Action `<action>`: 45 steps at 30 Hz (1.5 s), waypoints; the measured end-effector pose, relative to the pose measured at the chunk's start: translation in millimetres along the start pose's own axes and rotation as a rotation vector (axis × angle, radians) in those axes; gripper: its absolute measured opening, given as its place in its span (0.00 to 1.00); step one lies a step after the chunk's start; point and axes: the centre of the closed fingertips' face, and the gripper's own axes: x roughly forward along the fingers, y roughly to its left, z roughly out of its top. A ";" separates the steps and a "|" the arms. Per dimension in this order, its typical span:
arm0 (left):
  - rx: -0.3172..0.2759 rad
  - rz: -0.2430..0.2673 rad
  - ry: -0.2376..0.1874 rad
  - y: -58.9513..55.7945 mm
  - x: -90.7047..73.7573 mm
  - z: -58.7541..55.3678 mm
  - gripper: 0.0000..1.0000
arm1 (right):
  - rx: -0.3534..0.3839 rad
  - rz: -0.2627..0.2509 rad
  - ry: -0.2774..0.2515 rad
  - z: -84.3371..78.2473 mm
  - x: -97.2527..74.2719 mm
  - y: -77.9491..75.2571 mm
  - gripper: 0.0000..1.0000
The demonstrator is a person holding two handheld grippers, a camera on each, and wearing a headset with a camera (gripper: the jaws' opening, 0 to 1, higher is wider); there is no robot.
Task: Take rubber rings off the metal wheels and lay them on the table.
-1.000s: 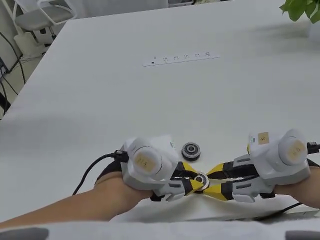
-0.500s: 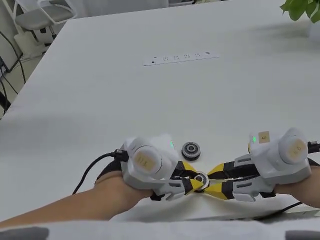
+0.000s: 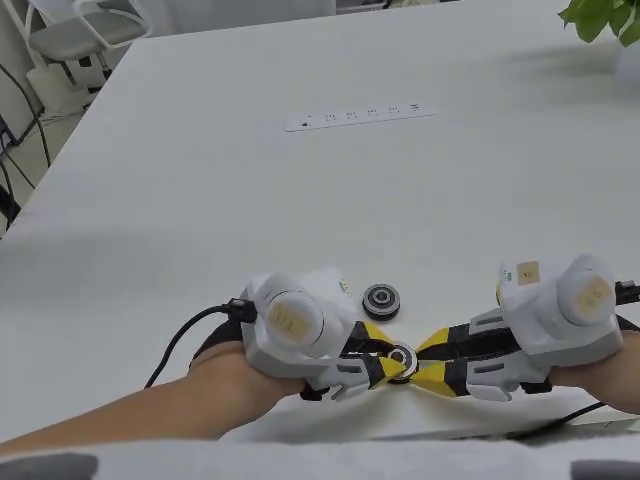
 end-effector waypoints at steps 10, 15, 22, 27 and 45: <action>-0.001 0.005 0.002 2.1 0.5 -0.5 0.07 | 0.034 -0.012 0.022 -7.2 -0.6 -7.7 0.00; 0.000 0.006 0.003 6.0 3.5 -3.0 0.07 | 0.112 -0.013 0.011 -6.8 -0.4 -10.3 0.00; 0.001 0.007 0.001 10.4 6.4 -5.2 0.07 | 0.179 -0.024 0.007 -5.4 -1.6 -14.1 0.00; 0.001 0.008 0.000 11.8 7.1 -5.8 0.07 | 0.243 -0.026 -0.006 -3.8 -2.4 -14.7 0.00; -0.001 0.008 -0.003 15.2 9.0 -7.4 0.07 | 0.402 -0.017 -0.062 10.0 -7.1 -1.6 0.00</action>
